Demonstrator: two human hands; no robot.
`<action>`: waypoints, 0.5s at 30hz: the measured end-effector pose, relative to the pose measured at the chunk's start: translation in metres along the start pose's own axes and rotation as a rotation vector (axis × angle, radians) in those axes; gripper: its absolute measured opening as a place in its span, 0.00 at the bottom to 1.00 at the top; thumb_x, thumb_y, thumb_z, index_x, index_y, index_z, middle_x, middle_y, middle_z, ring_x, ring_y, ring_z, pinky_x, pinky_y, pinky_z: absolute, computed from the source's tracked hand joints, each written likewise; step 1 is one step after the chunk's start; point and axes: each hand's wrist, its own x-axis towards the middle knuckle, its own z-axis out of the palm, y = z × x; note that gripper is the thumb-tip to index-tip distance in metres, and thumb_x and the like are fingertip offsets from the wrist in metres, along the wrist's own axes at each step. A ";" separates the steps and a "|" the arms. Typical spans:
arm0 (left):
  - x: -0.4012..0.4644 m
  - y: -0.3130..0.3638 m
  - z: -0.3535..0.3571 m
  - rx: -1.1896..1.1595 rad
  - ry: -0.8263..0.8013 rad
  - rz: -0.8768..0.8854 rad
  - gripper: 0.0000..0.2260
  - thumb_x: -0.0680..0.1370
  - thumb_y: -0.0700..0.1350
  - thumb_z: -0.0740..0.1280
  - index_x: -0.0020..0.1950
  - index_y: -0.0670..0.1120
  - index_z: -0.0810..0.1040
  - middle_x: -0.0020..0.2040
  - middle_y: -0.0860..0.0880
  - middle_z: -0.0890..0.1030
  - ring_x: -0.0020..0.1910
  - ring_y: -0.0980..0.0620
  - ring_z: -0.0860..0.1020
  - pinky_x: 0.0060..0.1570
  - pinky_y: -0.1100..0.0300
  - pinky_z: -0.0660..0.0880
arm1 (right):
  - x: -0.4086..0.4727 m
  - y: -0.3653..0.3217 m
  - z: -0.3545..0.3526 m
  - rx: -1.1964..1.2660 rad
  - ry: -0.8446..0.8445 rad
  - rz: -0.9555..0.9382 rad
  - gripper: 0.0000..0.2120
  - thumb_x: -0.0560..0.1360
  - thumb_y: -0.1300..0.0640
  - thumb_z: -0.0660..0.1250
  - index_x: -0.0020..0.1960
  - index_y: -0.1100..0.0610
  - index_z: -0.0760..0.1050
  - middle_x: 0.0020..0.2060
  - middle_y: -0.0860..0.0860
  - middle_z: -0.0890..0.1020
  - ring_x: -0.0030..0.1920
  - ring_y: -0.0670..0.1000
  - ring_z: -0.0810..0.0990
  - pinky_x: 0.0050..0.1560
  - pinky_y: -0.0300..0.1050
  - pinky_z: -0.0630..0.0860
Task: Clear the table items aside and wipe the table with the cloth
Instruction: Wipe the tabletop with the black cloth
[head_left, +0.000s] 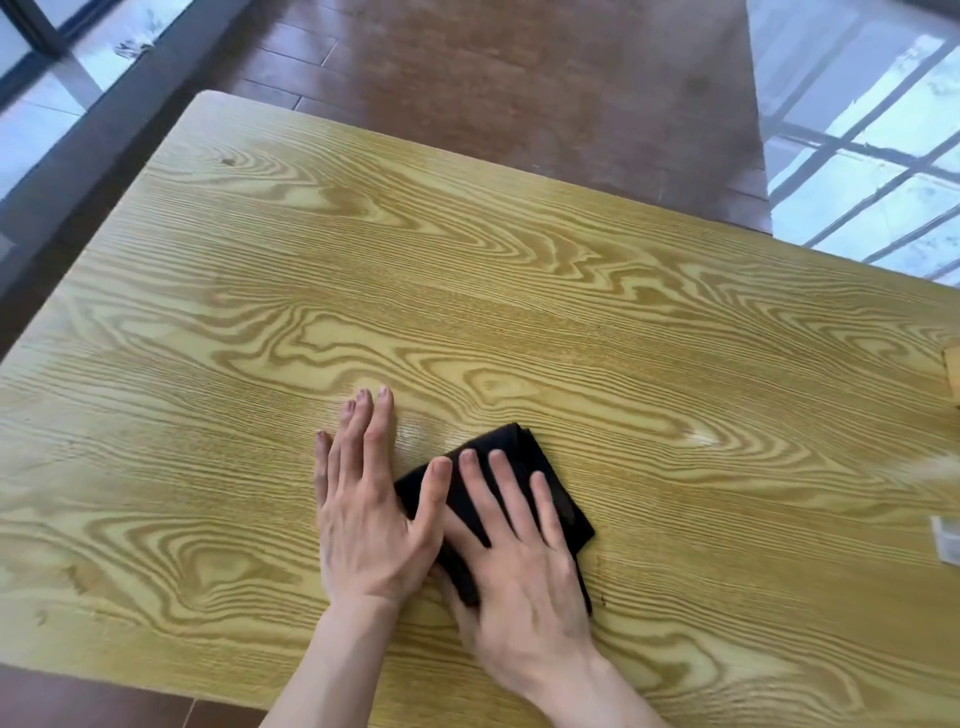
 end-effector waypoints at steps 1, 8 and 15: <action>0.000 0.000 0.000 0.005 -0.001 0.002 0.34 0.78 0.65 0.53 0.81 0.51 0.58 0.82 0.51 0.60 0.82 0.55 0.53 0.80 0.46 0.50 | -0.005 0.006 -0.002 0.006 0.008 0.007 0.34 0.79 0.38 0.57 0.81 0.39 0.48 0.83 0.47 0.47 0.82 0.53 0.43 0.78 0.63 0.52; 0.003 0.003 0.001 0.063 -0.016 0.001 0.36 0.78 0.69 0.47 0.81 0.49 0.58 0.82 0.50 0.61 0.82 0.56 0.50 0.80 0.47 0.47 | 0.058 0.035 -0.014 -0.017 0.124 0.234 0.30 0.81 0.37 0.50 0.81 0.39 0.49 0.83 0.50 0.48 0.82 0.55 0.43 0.78 0.66 0.49; 0.003 0.000 0.001 0.023 0.000 0.006 0.37 0.78 0.68 0.47 0.81 0.48 0.57 0.82 0.48 0.60 0.82 0.53 0.53 0.80 0.47 0.47 | 0.114 0.010 -0.012 -0.021 0.100 0.314 0.31 0.81 0.36 0.45 0.81 0.41 0.43 0.82 0.54 0.41 0.81 0.58 0.36 0.77 0.69 0.41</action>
